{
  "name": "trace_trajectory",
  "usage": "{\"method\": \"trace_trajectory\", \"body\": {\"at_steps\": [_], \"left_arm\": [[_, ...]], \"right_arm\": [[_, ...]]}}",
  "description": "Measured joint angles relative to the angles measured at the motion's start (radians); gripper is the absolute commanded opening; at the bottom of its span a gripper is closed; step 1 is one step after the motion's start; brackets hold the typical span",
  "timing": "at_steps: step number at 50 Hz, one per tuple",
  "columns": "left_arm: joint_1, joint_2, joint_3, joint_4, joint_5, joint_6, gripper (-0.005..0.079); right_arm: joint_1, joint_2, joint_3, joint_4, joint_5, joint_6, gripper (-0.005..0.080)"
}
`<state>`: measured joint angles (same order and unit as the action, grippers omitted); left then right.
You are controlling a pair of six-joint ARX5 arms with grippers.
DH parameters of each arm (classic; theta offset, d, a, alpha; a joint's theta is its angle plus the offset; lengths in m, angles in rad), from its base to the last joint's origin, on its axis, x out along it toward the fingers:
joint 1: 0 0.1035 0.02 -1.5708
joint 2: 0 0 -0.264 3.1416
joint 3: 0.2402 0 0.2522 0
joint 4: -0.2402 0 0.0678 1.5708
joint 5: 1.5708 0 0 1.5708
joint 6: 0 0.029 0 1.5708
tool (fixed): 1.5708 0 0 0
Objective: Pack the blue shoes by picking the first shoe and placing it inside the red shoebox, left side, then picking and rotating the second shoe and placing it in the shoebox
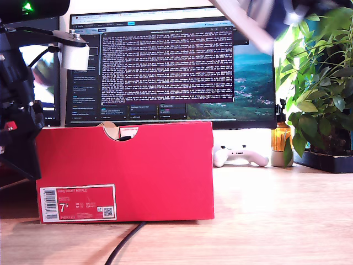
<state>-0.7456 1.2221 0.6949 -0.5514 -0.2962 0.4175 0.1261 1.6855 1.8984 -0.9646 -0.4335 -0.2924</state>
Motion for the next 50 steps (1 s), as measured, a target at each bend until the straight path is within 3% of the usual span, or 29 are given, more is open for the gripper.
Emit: {"method": "trace_trajectory", "body": {"at_steps": [12,27,50], "left_arm": [[0.000,0.000,0.000,0.000,0.000,0.000,-0.0019],[0.000,0.000,0.000,0.000,0.000,0.000,-0.0019],[0.000,0.000,0.000,0.000,0.000,0.000,-0.0019]], "right_arm": [[0.126,0.000,0.000,0.177,-0.024,-0.211,-0.0013],[0.196,0.004,0.000,0.323,-0.027,-0.413,-0.0013],[0.267,0.216,0.000,0.423,-0.019,-0.443,-0.0013]]}}
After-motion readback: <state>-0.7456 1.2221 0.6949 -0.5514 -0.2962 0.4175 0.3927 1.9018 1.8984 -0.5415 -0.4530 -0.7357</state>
